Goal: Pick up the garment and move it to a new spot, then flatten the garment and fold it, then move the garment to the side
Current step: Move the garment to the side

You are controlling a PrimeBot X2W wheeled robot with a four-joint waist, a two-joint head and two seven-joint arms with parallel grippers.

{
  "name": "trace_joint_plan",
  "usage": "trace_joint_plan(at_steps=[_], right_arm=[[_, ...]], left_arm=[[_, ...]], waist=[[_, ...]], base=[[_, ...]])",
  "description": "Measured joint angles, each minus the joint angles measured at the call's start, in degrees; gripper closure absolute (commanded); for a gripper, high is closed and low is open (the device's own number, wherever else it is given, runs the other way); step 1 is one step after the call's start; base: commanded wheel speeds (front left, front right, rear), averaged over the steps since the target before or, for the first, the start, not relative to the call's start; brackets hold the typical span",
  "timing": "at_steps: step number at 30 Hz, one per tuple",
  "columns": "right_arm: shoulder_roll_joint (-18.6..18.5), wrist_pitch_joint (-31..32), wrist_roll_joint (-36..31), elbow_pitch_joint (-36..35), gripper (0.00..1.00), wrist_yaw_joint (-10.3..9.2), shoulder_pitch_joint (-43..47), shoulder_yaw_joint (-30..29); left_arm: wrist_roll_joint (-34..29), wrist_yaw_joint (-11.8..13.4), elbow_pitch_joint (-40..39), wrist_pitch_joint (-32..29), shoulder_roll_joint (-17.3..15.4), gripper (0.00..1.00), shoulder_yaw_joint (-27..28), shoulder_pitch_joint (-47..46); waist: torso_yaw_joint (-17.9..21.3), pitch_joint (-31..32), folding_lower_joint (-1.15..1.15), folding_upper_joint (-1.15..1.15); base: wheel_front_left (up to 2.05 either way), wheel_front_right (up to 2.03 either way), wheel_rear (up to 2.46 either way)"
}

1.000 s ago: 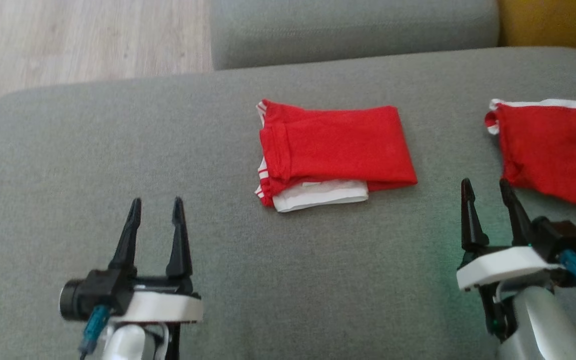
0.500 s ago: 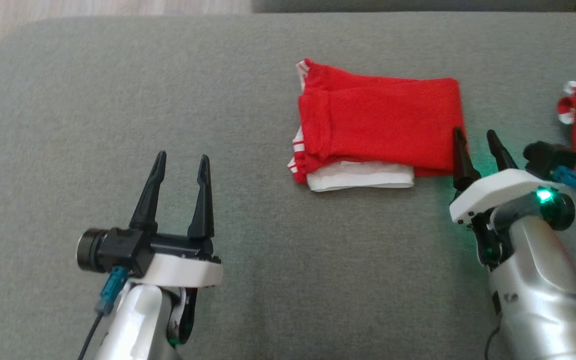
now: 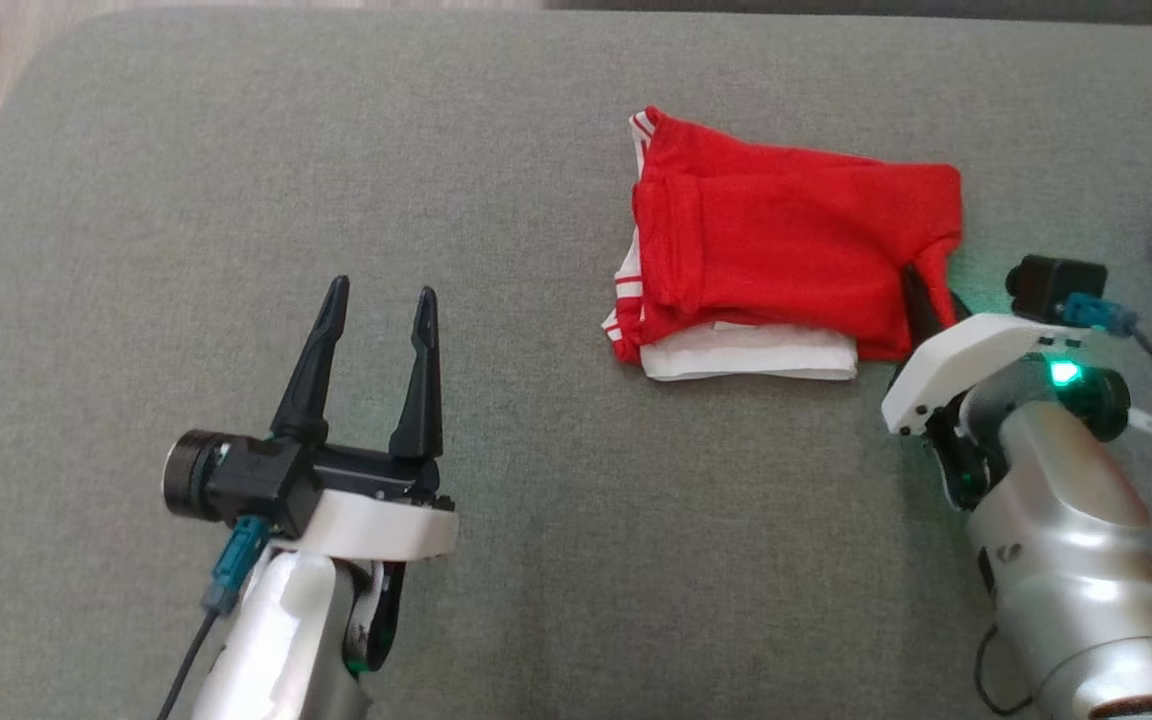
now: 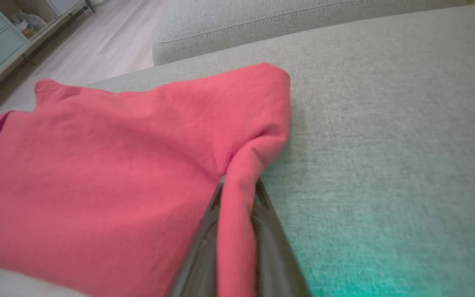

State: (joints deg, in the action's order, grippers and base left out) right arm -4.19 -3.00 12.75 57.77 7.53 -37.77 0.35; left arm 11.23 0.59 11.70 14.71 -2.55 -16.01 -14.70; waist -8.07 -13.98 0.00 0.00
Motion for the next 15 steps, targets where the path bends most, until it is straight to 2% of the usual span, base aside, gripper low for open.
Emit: trace_joint_plan(at_steps=[8, 15], right_arm=[[-1.07, -5.88, -3.61, 2.52, 1.00, 0.00, -0.26, 3.80], [-3.86, -7.19, -6.38, 1.14, 1.00, 0.00, -0.25, 7.91]], left_arm=[[-0.30, -0.37, -0.11, 0.00, 0.01, 0.00, 0.35, 0.35], [-0.32, -0.35, -0.14, 0.00, -0.01, 0.00, 0.44, 2.34]], waist=[[2.09, 2.85, 0.00, 0.00], [5.42, 5.33, -0.01, 0.00]], base=[[0.00, 0.00, 0.00], [0.00, 0.00, 0.00]])
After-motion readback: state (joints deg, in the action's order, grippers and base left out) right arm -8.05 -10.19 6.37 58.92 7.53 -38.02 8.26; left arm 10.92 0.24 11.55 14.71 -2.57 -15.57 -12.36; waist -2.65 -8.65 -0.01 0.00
